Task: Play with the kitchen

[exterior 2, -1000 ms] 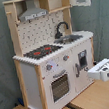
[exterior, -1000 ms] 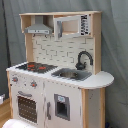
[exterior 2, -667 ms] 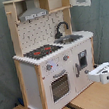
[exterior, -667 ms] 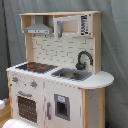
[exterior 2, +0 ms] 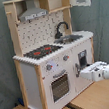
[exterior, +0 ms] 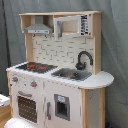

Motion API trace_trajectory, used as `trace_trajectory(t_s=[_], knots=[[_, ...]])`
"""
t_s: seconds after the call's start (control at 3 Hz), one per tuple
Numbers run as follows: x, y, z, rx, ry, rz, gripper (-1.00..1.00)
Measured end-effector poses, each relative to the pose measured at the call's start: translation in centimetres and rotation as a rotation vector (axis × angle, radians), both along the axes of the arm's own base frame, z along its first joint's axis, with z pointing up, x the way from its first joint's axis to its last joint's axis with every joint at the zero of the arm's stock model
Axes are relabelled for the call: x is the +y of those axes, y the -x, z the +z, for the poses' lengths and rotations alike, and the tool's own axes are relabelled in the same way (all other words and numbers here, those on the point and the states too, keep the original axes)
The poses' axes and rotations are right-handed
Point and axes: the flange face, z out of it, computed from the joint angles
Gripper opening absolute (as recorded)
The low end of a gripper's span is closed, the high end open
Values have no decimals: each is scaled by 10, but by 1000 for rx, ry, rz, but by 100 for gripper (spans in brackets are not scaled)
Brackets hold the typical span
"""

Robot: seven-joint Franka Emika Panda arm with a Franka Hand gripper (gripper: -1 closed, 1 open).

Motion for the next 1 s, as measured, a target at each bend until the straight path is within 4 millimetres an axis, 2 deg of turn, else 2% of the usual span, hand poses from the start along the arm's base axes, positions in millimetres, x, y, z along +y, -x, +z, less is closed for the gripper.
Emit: trace_trajectory(t_s=[0.33,0.67,1.0], knots=[[-5,-21,17,-13,-124,-45,100],[-12,-37,22,-27,-235,-87,100],[-1,-40,23,-41,-325,-84,100]])
